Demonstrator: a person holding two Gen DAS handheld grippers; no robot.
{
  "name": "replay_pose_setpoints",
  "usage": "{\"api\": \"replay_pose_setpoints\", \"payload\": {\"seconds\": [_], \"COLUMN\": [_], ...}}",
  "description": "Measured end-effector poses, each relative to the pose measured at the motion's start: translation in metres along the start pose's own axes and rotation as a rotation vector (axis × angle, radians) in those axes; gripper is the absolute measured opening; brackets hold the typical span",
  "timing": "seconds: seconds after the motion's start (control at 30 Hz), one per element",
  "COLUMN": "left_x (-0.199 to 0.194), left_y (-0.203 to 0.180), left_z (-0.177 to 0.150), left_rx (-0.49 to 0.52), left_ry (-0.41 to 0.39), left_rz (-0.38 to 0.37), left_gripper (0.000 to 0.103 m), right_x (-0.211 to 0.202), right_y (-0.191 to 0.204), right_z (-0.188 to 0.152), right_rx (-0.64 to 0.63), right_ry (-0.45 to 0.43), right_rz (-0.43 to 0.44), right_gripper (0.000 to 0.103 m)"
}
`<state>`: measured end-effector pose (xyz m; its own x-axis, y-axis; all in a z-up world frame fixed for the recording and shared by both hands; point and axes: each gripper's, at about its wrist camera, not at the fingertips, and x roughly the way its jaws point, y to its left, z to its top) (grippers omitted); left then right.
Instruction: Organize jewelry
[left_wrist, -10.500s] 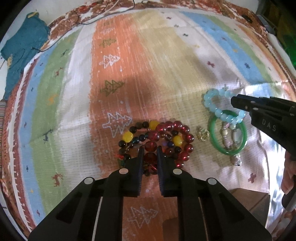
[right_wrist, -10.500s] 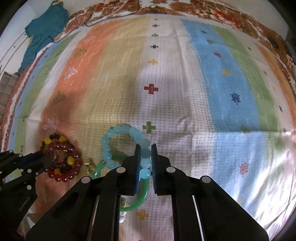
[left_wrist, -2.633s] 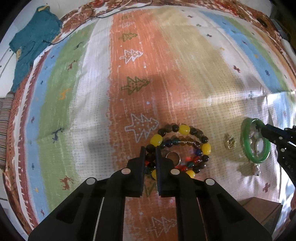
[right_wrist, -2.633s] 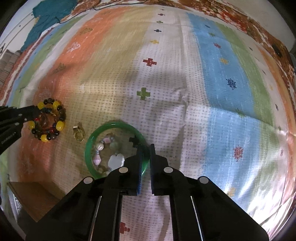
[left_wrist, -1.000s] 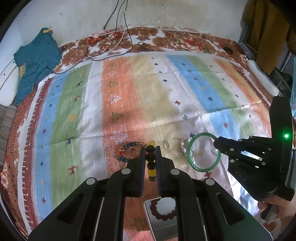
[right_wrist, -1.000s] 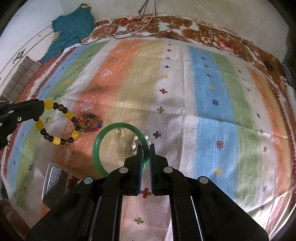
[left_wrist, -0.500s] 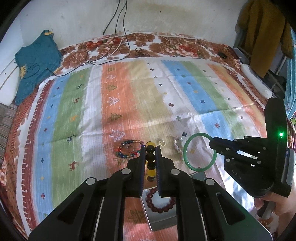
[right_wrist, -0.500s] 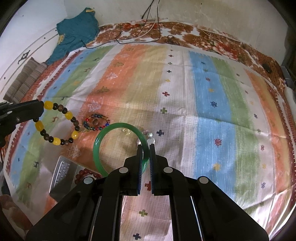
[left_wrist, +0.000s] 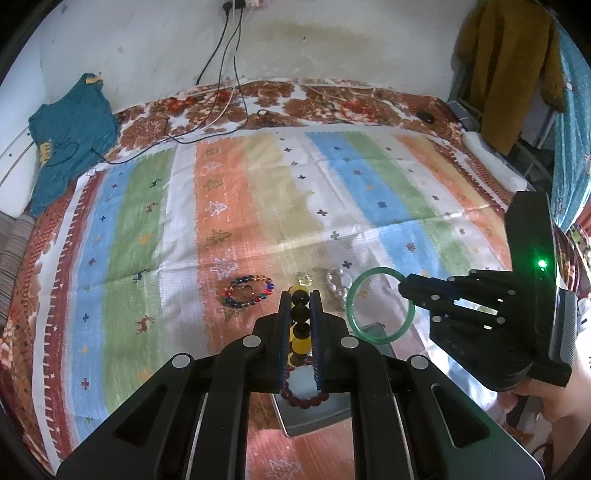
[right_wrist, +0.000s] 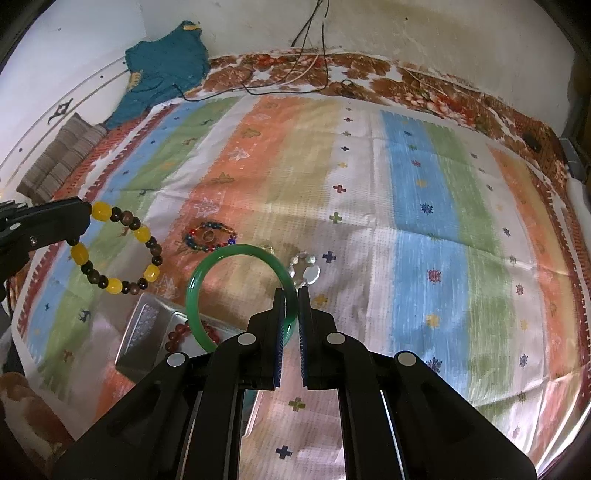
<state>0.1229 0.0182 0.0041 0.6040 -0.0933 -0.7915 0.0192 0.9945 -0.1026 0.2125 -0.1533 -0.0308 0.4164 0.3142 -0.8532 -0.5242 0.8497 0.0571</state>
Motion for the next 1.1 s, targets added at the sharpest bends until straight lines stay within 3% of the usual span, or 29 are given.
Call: {"api": "replay_pose_setpoints", "payload": {"seconds": [1.1], "left_x": [-0.021], "left_y": [-0.018], "left_z": [-0.042], "left_rx": [0.031], "left_ry": [0.006], "left_rz": [0.005], "left_gripper": [0.01], "right_x": [-0.023], "right_y": [0.027], "right_z": [-0.041], "right_rx": [-0.064], "right_ry": [0.019], "right_rz": [0.024], "right_gripper": [0.008]}}
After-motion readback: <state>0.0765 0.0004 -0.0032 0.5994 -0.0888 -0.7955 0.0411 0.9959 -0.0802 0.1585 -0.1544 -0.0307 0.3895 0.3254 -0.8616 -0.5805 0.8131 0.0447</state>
